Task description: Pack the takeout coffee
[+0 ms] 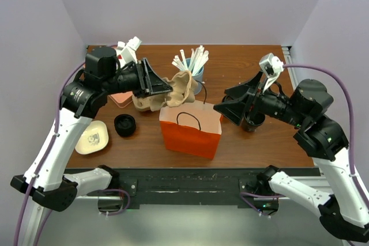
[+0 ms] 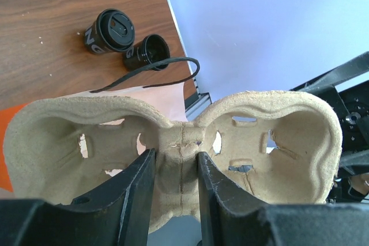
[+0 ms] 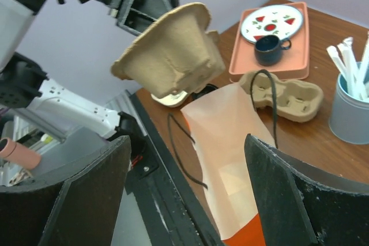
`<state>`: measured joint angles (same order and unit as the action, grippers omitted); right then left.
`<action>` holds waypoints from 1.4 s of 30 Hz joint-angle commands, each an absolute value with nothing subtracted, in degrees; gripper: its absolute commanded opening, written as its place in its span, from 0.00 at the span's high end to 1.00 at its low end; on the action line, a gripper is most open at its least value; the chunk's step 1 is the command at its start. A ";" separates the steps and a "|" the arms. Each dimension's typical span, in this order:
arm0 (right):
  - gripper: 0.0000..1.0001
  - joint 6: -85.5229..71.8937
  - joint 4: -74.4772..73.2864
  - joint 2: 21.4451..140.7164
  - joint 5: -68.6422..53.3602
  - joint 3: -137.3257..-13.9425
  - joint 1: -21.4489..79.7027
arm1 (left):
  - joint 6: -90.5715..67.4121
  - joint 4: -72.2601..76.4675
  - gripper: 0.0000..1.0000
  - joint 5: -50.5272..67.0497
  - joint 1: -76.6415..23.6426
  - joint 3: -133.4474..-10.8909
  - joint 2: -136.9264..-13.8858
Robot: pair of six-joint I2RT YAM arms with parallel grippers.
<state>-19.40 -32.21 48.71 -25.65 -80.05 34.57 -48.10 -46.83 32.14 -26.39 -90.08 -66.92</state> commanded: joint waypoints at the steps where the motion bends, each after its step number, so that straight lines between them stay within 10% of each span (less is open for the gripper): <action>1: 0.17 -21.53 -26.81 46.94 -30.14 -78.58 34.63 | -51.50 -43.43 0.65 37.97 -27.24 -89.56 -66.09; 42: 0.24 -21.80 -28.41 47.55 -29.86 -73.57 34.72 | -47.29 -44.38 0.67 32.43 -32.43 -84.72 -71.98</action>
<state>-19.86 -33.28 47.24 -27.40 -74.81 34.54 -48.45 -44.60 31.03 -31.70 -84.03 -70.65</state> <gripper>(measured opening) 0.763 0.375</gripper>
